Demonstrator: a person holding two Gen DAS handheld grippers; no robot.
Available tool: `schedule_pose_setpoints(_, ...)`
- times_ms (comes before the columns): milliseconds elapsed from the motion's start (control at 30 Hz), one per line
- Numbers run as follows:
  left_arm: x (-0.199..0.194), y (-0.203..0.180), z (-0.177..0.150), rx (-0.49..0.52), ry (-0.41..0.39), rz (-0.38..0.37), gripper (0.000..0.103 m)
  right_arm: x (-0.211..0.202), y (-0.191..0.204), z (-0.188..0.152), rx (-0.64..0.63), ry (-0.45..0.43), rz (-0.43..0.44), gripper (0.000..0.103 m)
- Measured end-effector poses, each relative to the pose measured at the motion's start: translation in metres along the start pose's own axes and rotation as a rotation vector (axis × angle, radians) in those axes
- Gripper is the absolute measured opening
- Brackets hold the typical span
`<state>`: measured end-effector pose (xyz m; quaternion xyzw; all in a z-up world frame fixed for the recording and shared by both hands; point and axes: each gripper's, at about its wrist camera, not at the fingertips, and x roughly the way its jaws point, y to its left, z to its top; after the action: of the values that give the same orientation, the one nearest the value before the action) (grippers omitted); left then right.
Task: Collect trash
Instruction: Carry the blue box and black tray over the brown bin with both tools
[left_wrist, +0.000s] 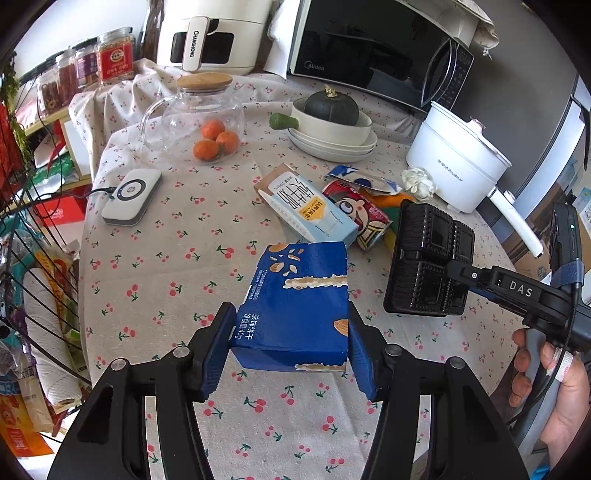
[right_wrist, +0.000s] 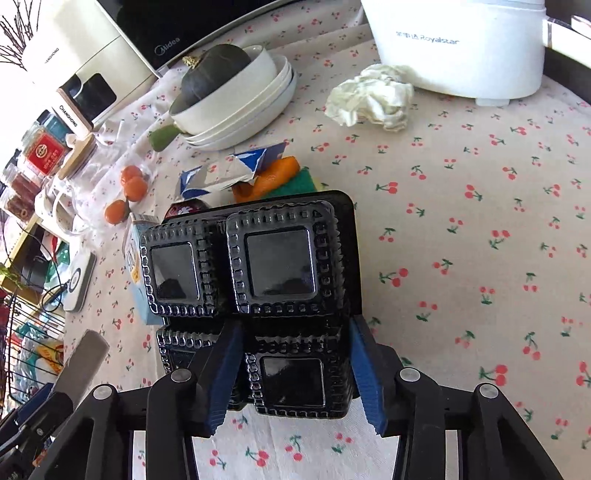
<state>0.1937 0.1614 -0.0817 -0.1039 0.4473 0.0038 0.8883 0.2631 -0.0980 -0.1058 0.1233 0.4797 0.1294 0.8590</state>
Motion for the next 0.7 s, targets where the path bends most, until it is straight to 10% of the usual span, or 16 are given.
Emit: schedule_pose_setpoints(700,-0.057,-0.109,-0.059,0.2,-0.061,-0.109,0.06,-0.147,-0.078,-0.074,-0.028,-0.051,-0.154,0.05)
